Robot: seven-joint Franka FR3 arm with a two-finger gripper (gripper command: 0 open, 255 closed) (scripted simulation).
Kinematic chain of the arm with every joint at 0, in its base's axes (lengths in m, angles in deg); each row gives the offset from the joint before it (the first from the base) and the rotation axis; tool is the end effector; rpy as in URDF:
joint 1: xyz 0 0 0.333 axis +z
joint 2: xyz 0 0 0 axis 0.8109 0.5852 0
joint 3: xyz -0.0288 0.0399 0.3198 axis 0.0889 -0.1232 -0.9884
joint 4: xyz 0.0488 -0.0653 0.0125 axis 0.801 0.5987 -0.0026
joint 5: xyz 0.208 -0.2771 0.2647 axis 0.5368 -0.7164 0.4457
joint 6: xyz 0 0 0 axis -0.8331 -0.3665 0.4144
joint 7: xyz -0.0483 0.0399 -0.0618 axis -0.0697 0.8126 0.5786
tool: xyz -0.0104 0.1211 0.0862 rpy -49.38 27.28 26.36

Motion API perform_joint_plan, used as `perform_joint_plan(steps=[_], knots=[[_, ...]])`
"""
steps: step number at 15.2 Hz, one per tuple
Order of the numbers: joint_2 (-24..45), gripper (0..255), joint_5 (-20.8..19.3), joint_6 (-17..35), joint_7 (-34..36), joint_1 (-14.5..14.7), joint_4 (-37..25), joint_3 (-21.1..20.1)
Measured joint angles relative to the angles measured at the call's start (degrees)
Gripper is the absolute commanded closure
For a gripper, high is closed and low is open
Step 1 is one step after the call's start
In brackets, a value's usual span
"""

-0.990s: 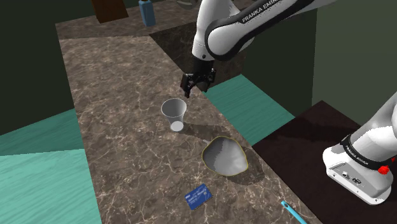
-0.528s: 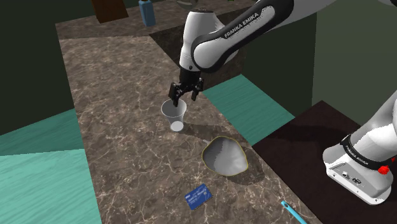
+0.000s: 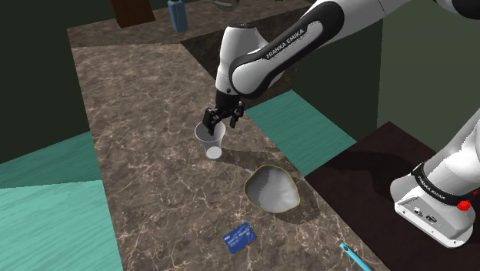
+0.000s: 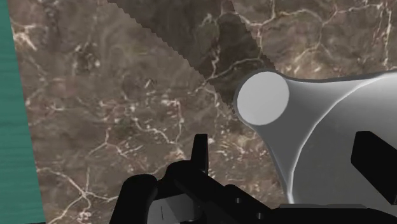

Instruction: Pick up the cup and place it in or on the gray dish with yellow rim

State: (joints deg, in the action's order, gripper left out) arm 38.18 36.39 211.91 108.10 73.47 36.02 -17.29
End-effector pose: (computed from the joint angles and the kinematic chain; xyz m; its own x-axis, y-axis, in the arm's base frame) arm 0.5443 0.4166 0.1900 0.9940 0.1089 -0.0138 0.1011 -0.9568 -0.2726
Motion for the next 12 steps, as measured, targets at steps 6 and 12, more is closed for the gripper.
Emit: perform_joint_plan(steps=[6, 12], knots=[[0.0, 255, 0.0, 0.0, 0.0, 0.0, 0.0, 0.0], [0.1, 255, 0.0, 0.0, 0.0, 0.0, 0.0, 0.0]])
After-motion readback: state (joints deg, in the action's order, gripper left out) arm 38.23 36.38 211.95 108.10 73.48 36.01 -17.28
